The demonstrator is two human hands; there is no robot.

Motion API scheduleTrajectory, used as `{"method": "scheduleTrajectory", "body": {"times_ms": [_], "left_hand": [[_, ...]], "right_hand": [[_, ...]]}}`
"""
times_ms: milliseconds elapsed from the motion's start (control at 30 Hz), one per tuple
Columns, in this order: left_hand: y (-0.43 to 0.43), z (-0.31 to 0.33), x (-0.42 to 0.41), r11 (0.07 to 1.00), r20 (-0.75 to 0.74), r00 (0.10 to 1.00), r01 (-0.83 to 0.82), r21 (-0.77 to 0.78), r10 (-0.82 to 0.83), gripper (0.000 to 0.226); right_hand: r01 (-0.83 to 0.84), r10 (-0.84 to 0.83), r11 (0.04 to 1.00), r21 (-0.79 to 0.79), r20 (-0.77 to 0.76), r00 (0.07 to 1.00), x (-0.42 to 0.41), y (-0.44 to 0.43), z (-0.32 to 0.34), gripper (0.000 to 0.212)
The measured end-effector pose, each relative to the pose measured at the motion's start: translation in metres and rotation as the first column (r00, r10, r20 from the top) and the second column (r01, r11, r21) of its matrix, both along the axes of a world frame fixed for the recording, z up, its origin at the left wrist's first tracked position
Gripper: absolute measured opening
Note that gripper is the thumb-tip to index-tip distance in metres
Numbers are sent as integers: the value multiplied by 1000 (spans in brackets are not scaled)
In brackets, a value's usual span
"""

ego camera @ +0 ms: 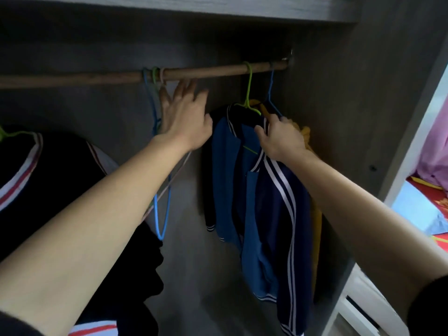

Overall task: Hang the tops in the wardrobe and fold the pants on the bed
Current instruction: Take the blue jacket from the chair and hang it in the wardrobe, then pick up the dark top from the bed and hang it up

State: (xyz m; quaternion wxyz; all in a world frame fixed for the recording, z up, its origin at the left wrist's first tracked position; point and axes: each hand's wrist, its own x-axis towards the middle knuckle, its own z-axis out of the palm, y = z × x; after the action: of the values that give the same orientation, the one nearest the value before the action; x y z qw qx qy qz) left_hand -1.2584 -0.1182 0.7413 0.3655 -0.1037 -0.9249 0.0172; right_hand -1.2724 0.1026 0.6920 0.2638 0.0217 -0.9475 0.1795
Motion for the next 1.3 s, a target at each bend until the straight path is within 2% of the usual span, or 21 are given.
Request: {"method": "scheduleTrajectory", "body": {"times_ms": [100,200,300,400,500,667,800,967,1067,1167,1300], "left_hand": [[7,-23,44,988,-14,998,65,137,-64,59],[15,-67,90,965,-71,985,166,204,-154,60],[26,-127,128,931,-82,958,286,227,-274,59],[32,-191,156,912,49,935,330,244,-351,59],[34,-238,172,922,200,910,319,220,-362,62],[45,-261,188,918,319,861,362,163,-396,67],[72,-254,210,879,309,823,441,179,-476,70],[122,-244,267,786,265,740,585,199,-618,69],[156,-243,324,681,253,634,705,197,-731,70],[188,-247,410,516,245,462,819,251,-852,72],[216,-256,543,259,269,192,935,241,-944,75]], "right_hand": [[6,-4,1000,11,-204,979,37,-1,-37,54],[15,-2,999,45,-279,960,79,-1,-93,54],[78,-66,996,53,-209,976,127,3,-153,56],[165,-158,983,80,-84,984,178,11,-207,58],[231,-240,964,133,53,969,224,27,-245,62],[335,-368,922,194,175,913,283,53,-256,68],[441,-475,873,208,153,867,334,75,-239,70],[598,-620,779,186,86,780,433,98,-226,74],[703,-722,689,177,75,688,522,102,-229,76],[801,-826,563,203,89,557,639,95,-238,80],[927,-948,318,197,92,306,807,58,-246,83]]}}
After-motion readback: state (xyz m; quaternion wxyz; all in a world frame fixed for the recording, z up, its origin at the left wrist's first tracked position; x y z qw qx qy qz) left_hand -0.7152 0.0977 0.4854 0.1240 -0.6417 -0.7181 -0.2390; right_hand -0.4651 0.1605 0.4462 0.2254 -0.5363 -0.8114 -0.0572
